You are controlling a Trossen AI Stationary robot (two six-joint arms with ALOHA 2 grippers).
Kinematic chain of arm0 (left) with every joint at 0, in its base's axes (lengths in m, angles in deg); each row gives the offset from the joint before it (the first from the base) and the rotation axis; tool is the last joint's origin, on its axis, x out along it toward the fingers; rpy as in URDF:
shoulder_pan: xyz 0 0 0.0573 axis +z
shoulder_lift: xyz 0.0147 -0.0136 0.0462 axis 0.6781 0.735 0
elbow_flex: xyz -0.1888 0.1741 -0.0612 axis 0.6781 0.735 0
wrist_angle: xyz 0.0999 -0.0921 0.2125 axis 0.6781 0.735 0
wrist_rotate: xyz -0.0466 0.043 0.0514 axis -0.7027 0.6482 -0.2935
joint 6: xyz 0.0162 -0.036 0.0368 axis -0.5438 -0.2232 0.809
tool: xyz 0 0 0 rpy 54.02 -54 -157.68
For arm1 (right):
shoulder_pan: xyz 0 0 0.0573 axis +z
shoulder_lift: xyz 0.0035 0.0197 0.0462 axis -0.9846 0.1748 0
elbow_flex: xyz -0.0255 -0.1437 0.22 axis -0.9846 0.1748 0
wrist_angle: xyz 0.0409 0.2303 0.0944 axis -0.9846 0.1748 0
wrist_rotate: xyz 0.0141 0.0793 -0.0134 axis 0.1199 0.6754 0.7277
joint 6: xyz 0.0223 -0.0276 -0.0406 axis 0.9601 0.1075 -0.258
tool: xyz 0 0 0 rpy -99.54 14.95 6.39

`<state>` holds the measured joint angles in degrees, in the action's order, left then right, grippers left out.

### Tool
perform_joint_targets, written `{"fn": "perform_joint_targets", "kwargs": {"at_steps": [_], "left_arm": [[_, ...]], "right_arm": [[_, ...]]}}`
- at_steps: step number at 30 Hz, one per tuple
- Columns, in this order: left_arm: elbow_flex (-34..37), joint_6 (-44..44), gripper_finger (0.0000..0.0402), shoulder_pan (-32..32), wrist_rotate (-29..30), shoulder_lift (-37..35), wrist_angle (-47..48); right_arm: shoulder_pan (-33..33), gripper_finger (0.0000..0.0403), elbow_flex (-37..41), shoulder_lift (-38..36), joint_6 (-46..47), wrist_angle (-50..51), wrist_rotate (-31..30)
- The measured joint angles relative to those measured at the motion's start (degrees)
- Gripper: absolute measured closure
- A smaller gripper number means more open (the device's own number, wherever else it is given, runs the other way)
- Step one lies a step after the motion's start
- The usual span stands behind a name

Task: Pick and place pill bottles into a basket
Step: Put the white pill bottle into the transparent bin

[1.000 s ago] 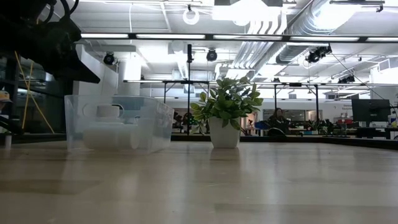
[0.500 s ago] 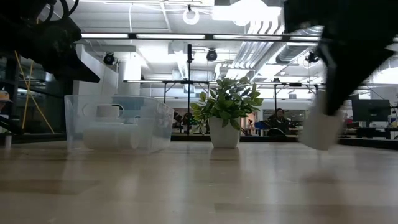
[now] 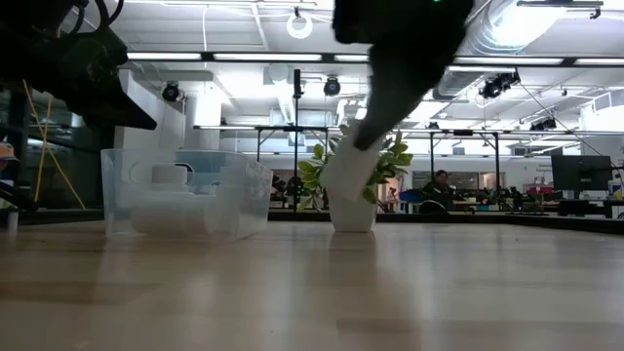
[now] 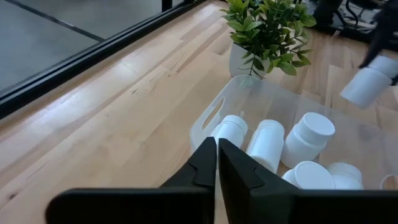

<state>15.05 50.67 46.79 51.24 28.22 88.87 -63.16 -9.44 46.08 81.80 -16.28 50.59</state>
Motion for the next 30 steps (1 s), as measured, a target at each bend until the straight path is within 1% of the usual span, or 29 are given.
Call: {"fn": "perform_joint_targets", "kwargs": {"at_steps": [4,7,9,12,13,15,17,18,21,23,26,28,30], "left_arm": [[0.0,0.0,0.0381,0.0,0.0,0.0,0.2],[0.0,-0.1,0.0381,0.0,-0.5,0.0,0.9],[0.0,-0.3,0.0368,0.0,-0.5,0.0,0.9],[0.0,-1.2,0.0349,0.0,-0.2,0.0,0.9],[0.0,-1.2,0.0349,0.0,-0.2,0.0,0.9],[0.0,-1.3,0.0362,0.0,-0.2,0.0,0.9],[0.0,-1.0,0.0379,0.0,-0.1,0.0,1.3],[0.0,-0.7,0.0381,0.0,0.0,0.0,1.3],[0.0,-0.4,0.0381,0.0,0.0,0.0,1.3],[0.0,-0.9,0.0368,0.0,0.1,0.0,1.3],[0.0,-1.5,0.0346,0.0,1.1,0.0,1.3],[0.0,-1.5,0.0347,0.0,1.5,0.0,1.3],[0.0,-1.5,0.0364,0.0,1.5,0.0,1.4]], "right_arm": [[-4.1,0.0253,-1.3,0.0,-7.7,-3.5,4.2],[-6.5,0.0253,-3.1,0.0,-12.3,-4.0,5.1],[-7.8,0.0253,-4.6,0.0,-15.7,-5.1,6.3],[-9.4,0.0253,-6.9,0.0,-19.6,-6.0,6.2],[-9.8,0.0253,-7.7,0.0,-20.5,-6.1,5.7],[-10.9,0.0253,-9.3,0.0,-22.5,-6.9,5.2],[-12.1,0.0253,-10.5,0.0,-24.8,-9.7,5.4],[-12.8,0.0253,-10.7,0.0,-25.5,-11.9,5.9],[-15.4,0.0253,-10.7,0.0,-23.7,-21.0,9.0],[-17.2,0.0253,-10.7,0.0,-19.1,-27.2,12.3],[-18.9,0.0253,-10.8,0.0,-15.2,-32.8,14.6],[-19.2,0.0253,-10.8,0.0,-14.9,-35.1,16.9],[-19.3,0.0253,-10.8,0.1,-13.9,-36.6,19.4]]}}
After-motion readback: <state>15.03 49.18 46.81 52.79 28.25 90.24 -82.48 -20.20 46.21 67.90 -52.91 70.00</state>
